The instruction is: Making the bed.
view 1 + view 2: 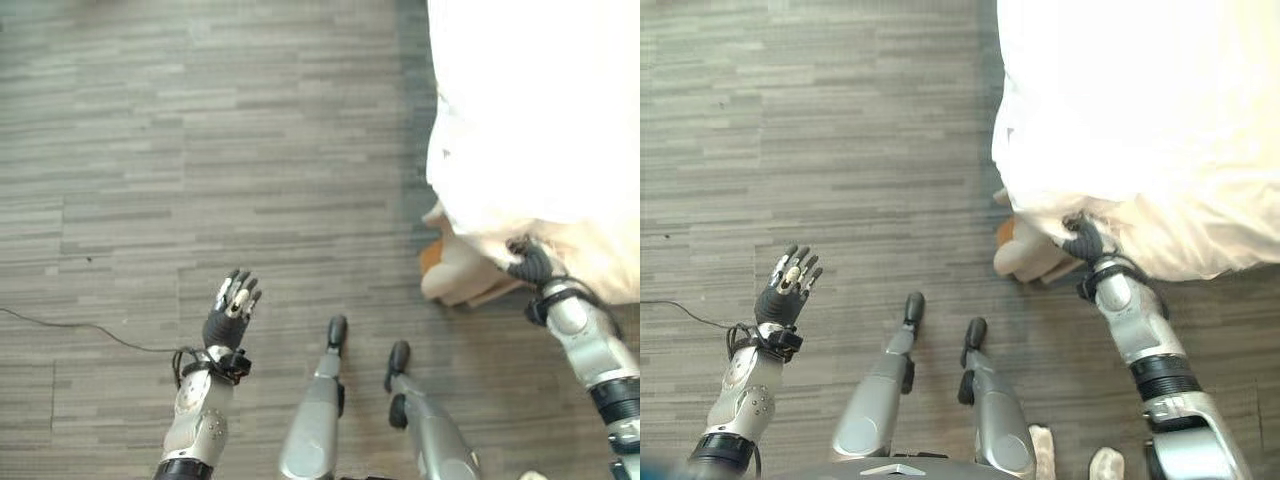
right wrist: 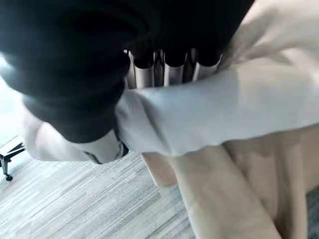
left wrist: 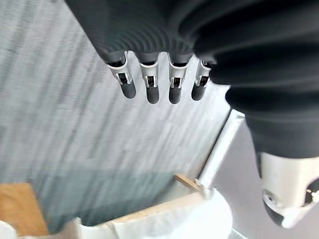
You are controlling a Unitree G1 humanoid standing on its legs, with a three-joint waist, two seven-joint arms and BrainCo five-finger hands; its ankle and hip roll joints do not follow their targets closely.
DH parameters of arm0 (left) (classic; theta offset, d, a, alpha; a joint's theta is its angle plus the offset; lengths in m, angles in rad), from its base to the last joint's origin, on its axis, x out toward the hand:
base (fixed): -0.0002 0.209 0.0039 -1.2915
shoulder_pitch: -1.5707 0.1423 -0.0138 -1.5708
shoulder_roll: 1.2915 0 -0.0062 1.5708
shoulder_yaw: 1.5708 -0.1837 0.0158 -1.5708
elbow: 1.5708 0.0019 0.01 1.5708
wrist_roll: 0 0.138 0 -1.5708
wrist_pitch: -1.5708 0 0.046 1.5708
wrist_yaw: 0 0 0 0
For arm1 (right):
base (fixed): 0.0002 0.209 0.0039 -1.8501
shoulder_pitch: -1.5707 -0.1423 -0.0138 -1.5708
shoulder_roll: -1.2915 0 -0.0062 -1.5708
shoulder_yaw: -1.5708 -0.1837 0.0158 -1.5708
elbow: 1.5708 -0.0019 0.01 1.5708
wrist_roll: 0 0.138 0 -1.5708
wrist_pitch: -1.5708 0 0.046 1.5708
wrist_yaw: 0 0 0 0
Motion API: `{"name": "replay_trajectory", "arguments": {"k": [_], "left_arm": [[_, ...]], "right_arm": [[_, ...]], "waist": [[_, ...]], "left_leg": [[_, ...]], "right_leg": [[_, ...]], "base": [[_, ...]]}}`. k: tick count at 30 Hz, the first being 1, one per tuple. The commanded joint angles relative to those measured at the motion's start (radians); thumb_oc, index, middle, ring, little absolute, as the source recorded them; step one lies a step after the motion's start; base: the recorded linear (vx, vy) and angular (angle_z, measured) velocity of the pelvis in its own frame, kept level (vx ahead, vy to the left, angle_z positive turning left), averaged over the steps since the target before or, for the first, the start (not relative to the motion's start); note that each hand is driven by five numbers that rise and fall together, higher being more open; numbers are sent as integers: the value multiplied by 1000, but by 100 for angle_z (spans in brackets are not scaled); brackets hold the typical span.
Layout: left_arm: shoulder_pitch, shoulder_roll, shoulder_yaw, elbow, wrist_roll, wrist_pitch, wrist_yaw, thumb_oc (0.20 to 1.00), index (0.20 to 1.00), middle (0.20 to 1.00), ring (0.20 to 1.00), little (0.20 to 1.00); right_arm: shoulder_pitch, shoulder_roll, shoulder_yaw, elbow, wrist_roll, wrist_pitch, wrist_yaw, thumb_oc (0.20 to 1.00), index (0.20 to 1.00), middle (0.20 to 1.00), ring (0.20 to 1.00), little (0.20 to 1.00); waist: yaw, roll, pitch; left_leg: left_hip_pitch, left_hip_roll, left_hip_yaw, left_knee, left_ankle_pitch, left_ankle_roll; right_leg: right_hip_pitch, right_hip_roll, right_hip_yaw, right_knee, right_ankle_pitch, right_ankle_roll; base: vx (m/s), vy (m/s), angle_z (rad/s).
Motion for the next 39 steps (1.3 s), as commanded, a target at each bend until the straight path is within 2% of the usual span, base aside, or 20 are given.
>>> {"name": "replay_trajectory", "arguments": {"k": [1,2,3,10,16,17,18,20,21,22,23,24,25,26,27,29,30,32,34,39], "left_arm": [[-18,1,20,-7,18,-39,-6,1000,1000,1000,1000,1000],[-18,-3,19,-8,11,-37,-12,1000,1000,1000,1000,1000],[-25,-10,9,-6,-8,-34,-34,1000,1000,1000,1000,1000],[-39,-7,9,10,-53,-13,-100,1000,1000,1000,1000,1000],[-43,-1,11,26,-55,0,-123,1000,1000,1000,1000,1000],[-32,0,11,33,-53,19,-147,1000,1000,1000,1000,1000],[-32,-1,11,33,-53,19,-147,1000,1000,1000,1000,1000],[-19,4,16,18,-65,28,-137,1000,1000,1000,1000,1000],[-20,4,15,18,-65,28,-137,1000,1000,1000,1000,1000],[-12,3,11,4,-65,33,-128,1000,1000,1000,1000,1000],[-12,3,11,4,-65,32,-128,1000,1000,1000,1000,1000],[10,-2,8,-26,-57,37,-132,1000,1000,1000,1000,1000],[24,0,-19,-47,-61,48,-143,1000,1000,1000,1000,1000],[43,0,-68,-83,-57,60,-153,1000,1000,1000,1000,1000],[44,1,-69,-84,-57,60,-153,1000,1000,1000,1000,1000],[56,19,-177,-135,-71,86,-180,1000,1000,1000,1000,1000],[57,21,-177,-136,-72,86,-180,1000,1000,1000,1000,1000],[59,40,-243,-171,-73,98,-185,1000,1000,1000,1000,1000],[76,55,-298,-183,-93,123,-209,1000,1000,1000,1000,1000],[89,67,-358,-173,-93,142,-239,1000,1000,1000,1000,1000]], "right_arm": [[164,77,278,181,-60,33,103,200,200,200,200,200],[161,101,279,244,-38,32,99,200,200,200,200,200],[154,144,272,388,35,29,109,1000,1000,1000,1000,1000],[193,117,204,624,189,23,198,1000,1000,1000,1000,1000],[269,72,145,651,219,21,243,1000,1000,1000,1000,1000],[338,34,49,680,291,31,268,1000,1000,1000,1000,1000],[339,34,48,679,291,31,268,1000,1000,1000,1000,1000],[346,-23,-119,571,463,25,198,1000,1000,1000,1000,1000],[347,-23,-119,570,463,25,198,1000,1000,1000,1000,1000],[375,-40,-215,420,567,9,150,1000,1000,1000,1000,1000],[375,-40,-215,420,567,9,150,1000,1000,1000,1000,1000],[411,-29,-297,226,668,-54,111,1000,1000,1000,1000,1000],[420,-6,-361,116,789,-66,109,363,363,363,363,363],[433,62,-420,-45,982,-156,103,200,200,200,200,200],[436,63,-420,-47,982,-156,103,200,200,200,200,200],[395,141,-425,-245,1203,-215,154,200,200,200,200,200],[397,142,-426,-246,1205,-215,154,200,200,200,200,200],[378,186,-357,-419,1300,-243,186,200,200,200,200,200],[364,192,-267,-546,1362,-216,240,200,200,200,200,200],[315,191,-183,-540,1443,-181,272,200,200,200,200,200]], "waist": [[-8,-2,15],[-7,1,5],[-3,6,-20],[-10,-12,-110],[-23,-29,-153],[-39,-41,-183],[-38,-41,-183],[-59,-45,-197],[-59,-45,-199],[-76,-46,-202],[-76,-46,-202],[-98,-43,-202],[-106,-43,-206],[-122,-39,-207],[-120,-40,-210],[-128,-34,-208],[-127,-35,-208],[-123,-34,-205],[-113,-33,-200],[-96,-28,-195]], "left_leg": [[44,-40,-25,-6,-54,12],[53,-40,-23,-6,-56,14],[76,-44,-22,-6,-63,20],[148,-48,-14,-6,-88,33],[185,-46,-3,-6,-104,36],[208,-42,4,-6,-114,37],[209,-42,4,-6,-115,37],[229,-36,16,-6,-123,37],[226,-36,16,-6,-122,37],[230,-34,24,-6,-125,38],[230,-34,24,-6,-125,38],[240,-31,35,-6,-133,39],[239,-31,41,-6,-134,40],[242,-30,47,-6,-138,43],[241,-30,48,-6,-138,43],[239,-29,52,-6,-141,46],[239,-29,52,-6,-141,46],[236,-28,54,-6,-139,45],[230,-28,51,-6,-136,43],[228,-29,46,-6,-133,41]], "right_leg": [[26,-46,11,-110,142,73],[33,-48,13,-110,142,74],[55,-49,18,-110,138,73],[120,-57,26,-110,128,73],[154,-56,30,-110,120,75],[174,-55,33,-110,114,76],[175,-55,33,-110,113,76],[187,-52,43,-110,111,78],[183,-53,43,-110,113,78],[183,-51,54,-110,114,80],[183,-51,54,-110,114,80],[187,-48,65,-110,115,84],[182,-47,71,-110,118,84],[180,-45,78,-110,120,86],[179,-45,79,-110,120,86],[174,-46,84,-110,123,89],[174,-46,84,-110,123,89],[169,-48,85,-110,126,90],[164,-49,82,-110,126,90],[166,-52,76,-110,125,88]], "base": [[-5,64,3],[12,55,1],[12,55,0],[40,20,-1],[64,-7,-13],[77,-22,-7],[116,-30,-9],[58,-7,-1],[30,6,-11],[10,5,-18],[33,16,-25],[23,13,-23],[36,21,-19],[17,10,-21],[22,7,-24],[-1,-2,-16],[-16,-4,-8],[-18,-9,-8],[-11,-7,-2],[2,-10,3]]}}
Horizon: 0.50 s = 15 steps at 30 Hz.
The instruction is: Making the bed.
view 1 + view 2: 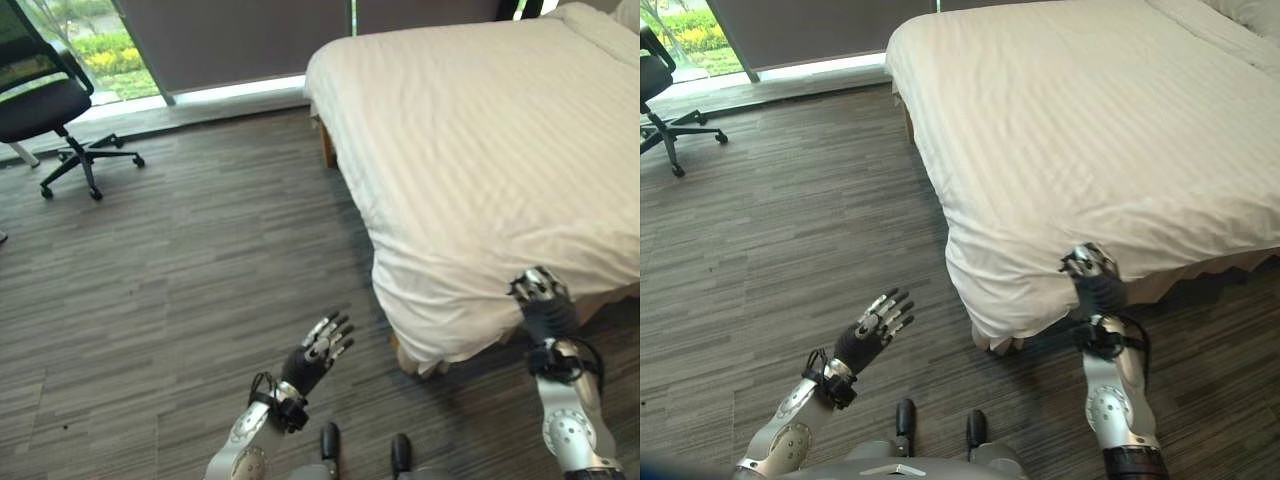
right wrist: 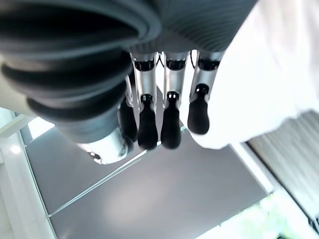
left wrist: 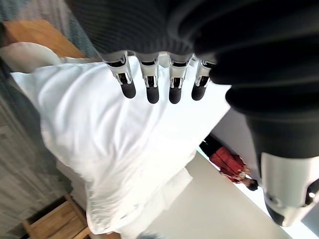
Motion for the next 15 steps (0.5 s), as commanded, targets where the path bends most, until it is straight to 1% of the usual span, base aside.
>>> {"name": "replay_trajectory", "arguments": {"k": [1,2,4,6,7,8,12,13,14,15], "left_arm": [[-51,38,8,6,-37,-8,-59,1000,1000,1000,1000,1000],[-53,45,-14,21,-39,-6,-67,1000,1000,1000,1000,1000],[-59,49,-34,45,-44,-2,-77,1000,1000,1000,1000,1000],[-69,57,-45,63,-43,-5,-78,1000,1000,1000,1000,1000],[-71,57,-44,64,-43,-5,-78,1000,1000,1000,1000,1000],[-82,61,-49,75,-53,-5,-82,1000,1000,1000,1000,1000],[-96,64,-49,90,-61,-10,-82,1000,1000,1000,1000,1000],[-98,63,-49,90,-61,-10,-82,1000,1000,1000,1000,1000],[-108,66,-56,93,-66,-12,-80,1000,1000,1000,1000,1000],[-111,65,-55,94,-66,-13,-80,1000,1000,1000,1000,1000]], "right_arm": [[-78,2,-27,15,106,-15,38,200,200,200,200,200],[-143,-12,3,60,120,-15,35,200,200,200,200,200],[-230,-15,22,136,160,-23,30,200,200,200,200,200],[-308,-22,35,221,171,-36,4,200,200,200,200,200],[-312,-22,35,225,172,-36,5,200,200,200,200,200],[-391,-28,41,312,192,-41,-11,200,200,200,200,200],[-506,-57,25,477,216,-36,-32,200,200,200,200,200],[-510,-59,25,482,218,-36,-29,200,200,200,200,200],[-572,-79,23,565,219,-29,-44,200,200,200,200,200],[-578,-81,23,571,221,-29,-40,200,200,200,200,200]], "waist": [[24,-40,30],[36,-36,34],[51,-30,41],[65,-24,51],[64,-24,52],[77,-17,65],[97,-4,83],[97,-4,84],[107,3,97],[106,4,98]], "left_leg": [[56,-38,-45,10,-78,44],[51,-40,-49,10,-76,42],[46,-41,-52,10,-75,41],[36,-42,-57,10,-70,39],[35,-42,-57,10,-70,39],[21,-44,-60,10,-65,37],[-5,-46,-68,10,-54,33],[-6,-46,-68,10,-54,33],[-23,-48,-72,10,-47,31],[-25,-48,-72,10,-46,31]], "right_leg": [[-19,-63,-19,15,80,74],[-20,-63,-23,15,80,74],[-24,-64,-27,15,81,73],[-32,-65,-29,15,85,73],[-33,-65,-29,15,85,73],[-47,-65,-30,15,89,72],[-69,-64,-36,15,96,71],[-70,-64,-36,15,96,71],[-84,-63,-38,15,99,71],[-86,-63,-38,15,100,71]], "base": [[-10,-25,7],[-19,-33,8],[-29,-25,6],[-34,-15,7],[-64,-21,7],[-64,-20,8],[-46,-23,4],[-63,-27,10],[-46,-17,6],[-61,-26,10]]}}
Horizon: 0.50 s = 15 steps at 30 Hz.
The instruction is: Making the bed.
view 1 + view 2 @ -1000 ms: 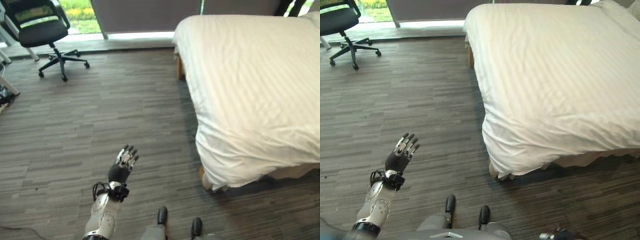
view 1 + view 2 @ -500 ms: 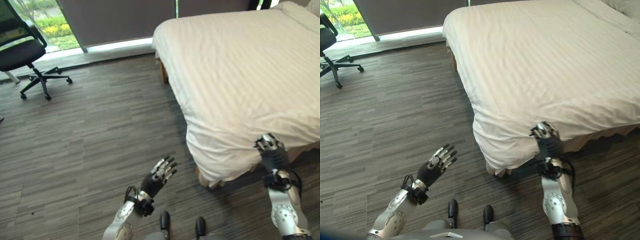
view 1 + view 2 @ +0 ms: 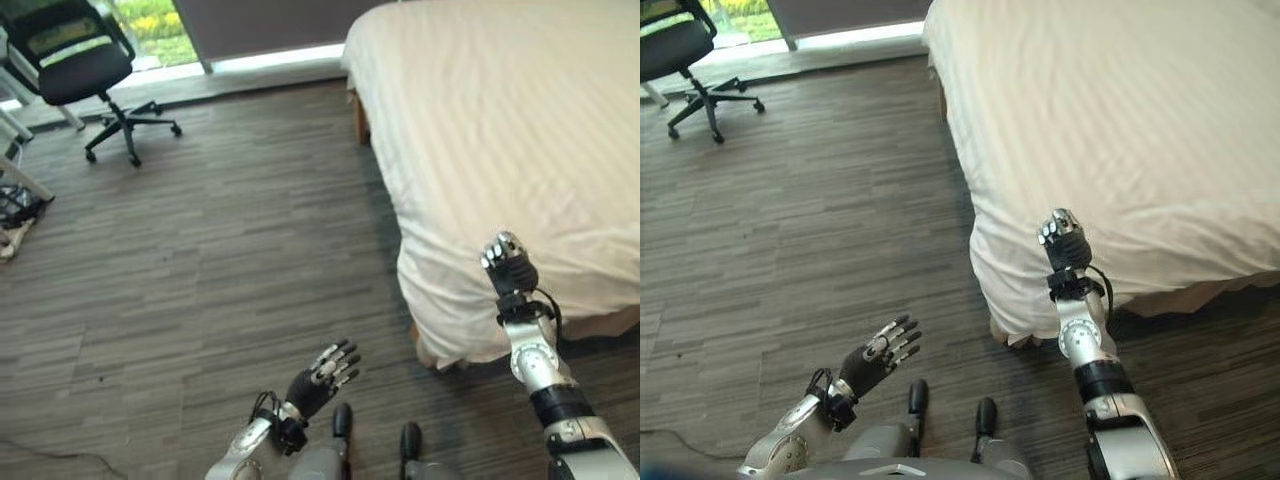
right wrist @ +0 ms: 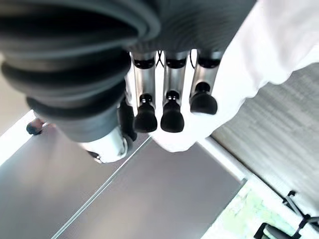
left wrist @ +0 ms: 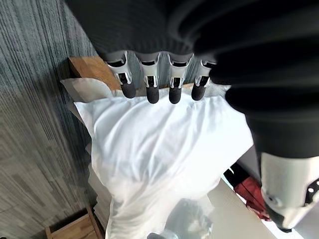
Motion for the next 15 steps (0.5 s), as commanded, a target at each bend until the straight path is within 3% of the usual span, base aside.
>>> {"name": "replay_trajectory", "arguments": {"k": [1,15], "left_arm": [[-73,32,-5,-9,-26,-33,-28,1000,1000,1000,1000,1000],[-117,-4,-20,19,-5,-36,-24,1000,1000,1000,1000,1000]], "right_arm": [[-142,-53,-22,31,43,-29,-10,200,200,200,200,200],[-241,-54,-63,329,39,31,-12,200,200,200,200,200]], "waist": [[24,-43,34],[56,3,85]], "left_leg": [[26,-41,-43,6,-61,13],[-40,-45,-60,6,-37,7]], "right_leg": [[-50,-59,-3,15,100,70],[-112,-58,-15,15,111,65]], "base": [[-45,-20,10],[-8,-5,1]]}}
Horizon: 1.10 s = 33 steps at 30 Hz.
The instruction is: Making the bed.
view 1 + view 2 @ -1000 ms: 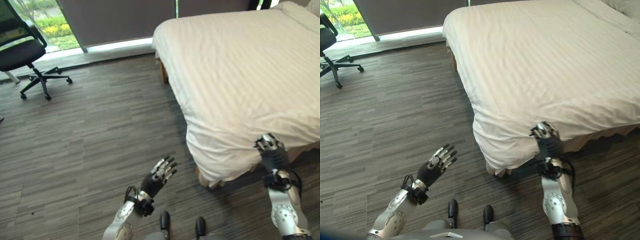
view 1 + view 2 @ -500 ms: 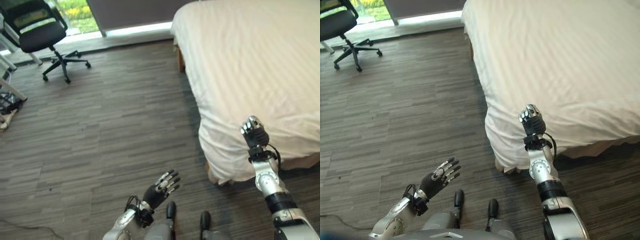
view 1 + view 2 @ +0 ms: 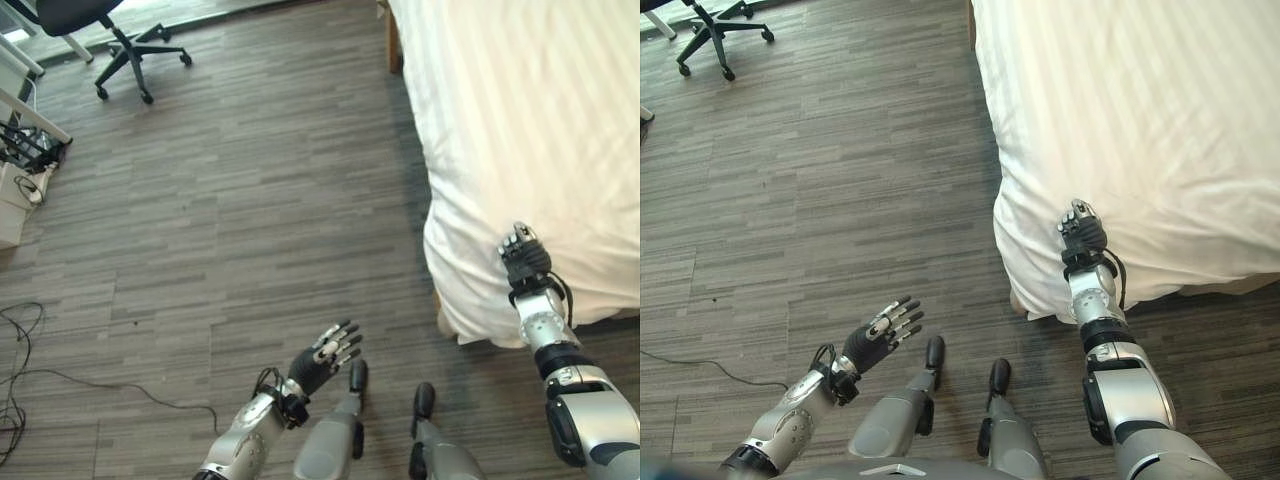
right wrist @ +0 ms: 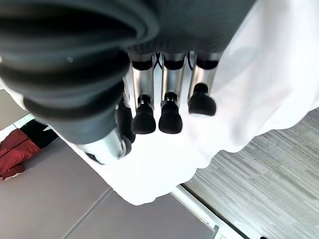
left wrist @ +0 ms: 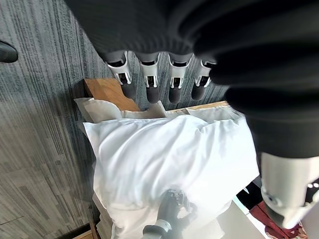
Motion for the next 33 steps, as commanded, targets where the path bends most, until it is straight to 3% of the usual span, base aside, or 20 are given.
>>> {"name": "replay_trajectory", "arguments": {"k": [1,16,33], "left_arm": [[-31,-7,-19,-17,-3,-33,-19,1000,1000,1000,1000,1000],[-41,-33,11,-5,8,-44,-7,1000,1000,1000,1000,1000],[-39,-38,5,-33,19,-50,-10,1000,1000,1000,1000,1000]], "right_arm": [[-25,-26,-18,1,40,2,8,200,200,200,200,200],[122,-3,-121,143,33,25,12,200,200,200,200,200],[220,-79,-257,361,12,48,-11,200,200,200,200,200]], "waist": [[22,-31,-12],[-3,-7,30],[-32,21,60]], "left_leg": [[12,-41,-51,5,-43,4],[-20,-46,-47,5,-43,5],[-42,-49,-32,5,-50,7]], "right_leg": [[-63,-56,-1,11,106,68],[-99,-58,5,11,108,72],[-130,-61,18,11,110,79]], "base": [[0,0,0],[0,0,0],[2,4,-2]]}}
